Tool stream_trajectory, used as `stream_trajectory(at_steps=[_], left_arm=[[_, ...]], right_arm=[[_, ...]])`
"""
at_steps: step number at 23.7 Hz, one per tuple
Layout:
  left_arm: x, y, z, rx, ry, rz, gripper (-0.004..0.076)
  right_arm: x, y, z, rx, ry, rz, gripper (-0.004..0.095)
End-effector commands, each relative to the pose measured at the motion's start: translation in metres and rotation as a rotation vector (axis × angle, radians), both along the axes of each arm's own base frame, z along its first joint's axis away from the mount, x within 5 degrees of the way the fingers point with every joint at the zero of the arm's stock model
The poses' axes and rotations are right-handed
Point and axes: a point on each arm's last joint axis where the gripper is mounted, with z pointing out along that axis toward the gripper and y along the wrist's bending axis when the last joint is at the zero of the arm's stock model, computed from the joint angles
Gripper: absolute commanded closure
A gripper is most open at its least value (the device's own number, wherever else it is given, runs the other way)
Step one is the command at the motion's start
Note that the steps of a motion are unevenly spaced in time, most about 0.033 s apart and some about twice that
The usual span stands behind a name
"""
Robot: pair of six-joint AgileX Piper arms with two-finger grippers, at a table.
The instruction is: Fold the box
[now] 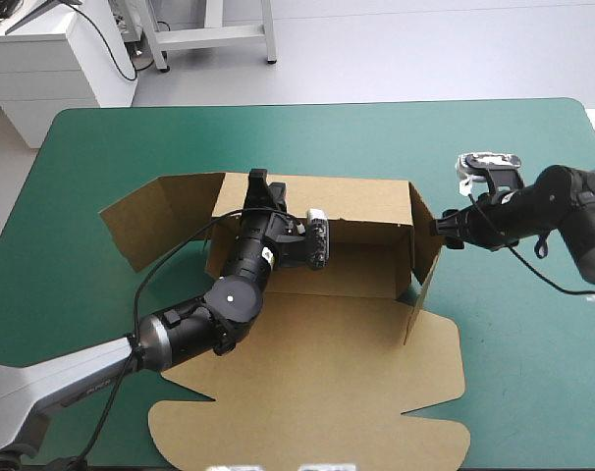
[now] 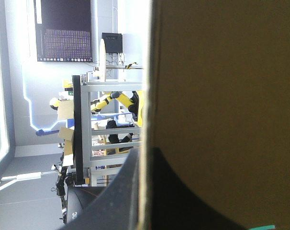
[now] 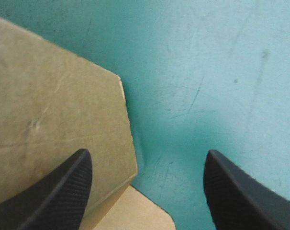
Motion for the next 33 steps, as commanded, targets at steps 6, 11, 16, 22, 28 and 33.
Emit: stream_trajectory(at_steps=[6, 11, 16, 22, 28, 33], left_arm=[[-0.002, 0.004, 0.027, -0.042, -0.082, 0.012, 0.0734], [-0.002, 0.004, 0.025, -0.053, -0.064, 0.013, 0.0734], [-0.002, 0.004, 0.025, -0.038, -0.067, 0.009, 0.0734], [-0.003, 0.004, 0.025, -0.038, -0.067, 0.007, 0.0734], [-0.003, 0.003, 0.025, -0.038, -0.066, 0.005, 0.0734], [-0.003, 0.003, 0.025, -0.038, -0.065, 0.004, 0.0734]], right_arm=[[-0.032, 0.002, 0.012, 0.054, -0.158, 0.050, 0.0305], [-0.047, 0.002, 0.007, 0.011, -0.187, 0.117, 0.0303], [-0.053, 0.010, 0.005, 0.054, -0.243, 0.242, 0.0303], [-0.060, 0.016, -0.012, 0.096, -0.225, 0.328, 0.0303], [-0.061, 0.018, -0.028, 0.131, -0.246, 0.317, 0.0303], [-0.058, 0.018, -0.040, 0.155, -0.309, 0.271, 0.0303]])
